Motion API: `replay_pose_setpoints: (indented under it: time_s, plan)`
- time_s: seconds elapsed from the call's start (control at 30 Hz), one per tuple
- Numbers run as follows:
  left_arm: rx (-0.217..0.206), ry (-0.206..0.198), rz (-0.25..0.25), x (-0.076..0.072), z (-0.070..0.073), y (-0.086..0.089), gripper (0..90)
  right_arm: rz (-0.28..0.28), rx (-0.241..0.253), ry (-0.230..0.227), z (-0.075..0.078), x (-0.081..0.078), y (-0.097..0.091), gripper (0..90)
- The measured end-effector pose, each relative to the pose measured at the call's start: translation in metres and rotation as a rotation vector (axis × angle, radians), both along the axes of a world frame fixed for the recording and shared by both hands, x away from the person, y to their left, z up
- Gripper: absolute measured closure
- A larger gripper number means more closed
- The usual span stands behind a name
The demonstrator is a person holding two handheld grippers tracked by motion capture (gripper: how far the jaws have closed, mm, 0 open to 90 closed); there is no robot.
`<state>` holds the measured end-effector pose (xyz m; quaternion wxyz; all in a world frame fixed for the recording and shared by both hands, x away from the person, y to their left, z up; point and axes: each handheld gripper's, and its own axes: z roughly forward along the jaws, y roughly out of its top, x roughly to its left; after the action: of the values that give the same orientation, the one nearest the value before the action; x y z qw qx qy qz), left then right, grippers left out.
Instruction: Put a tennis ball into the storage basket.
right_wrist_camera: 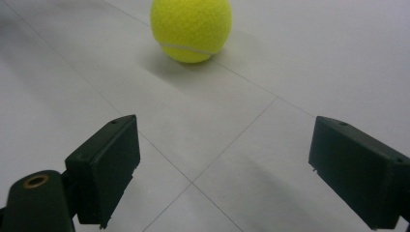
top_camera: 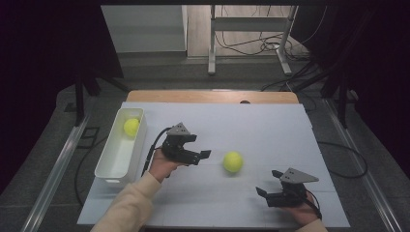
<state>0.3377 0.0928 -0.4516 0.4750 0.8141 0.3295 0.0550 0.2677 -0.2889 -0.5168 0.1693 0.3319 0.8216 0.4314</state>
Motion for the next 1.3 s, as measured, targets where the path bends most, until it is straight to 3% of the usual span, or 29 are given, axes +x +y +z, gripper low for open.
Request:
replay_pose_setpoints:
  time_s: [0.57, 1.3]
  plan:
    - [0.015, 0.020, -0.038, 0.003, -0.006, -0.019, 14.6, 0.000, -0.005, 0.001, 0.000, 0.000, 0.001, 11.2]
    - [0.041, 0.050, -0.103, 0.011, -0.017, -0.058, 14.5, 0.005, -0.001, -0.001, 0.000, 0.000, 0.001, 11.2]
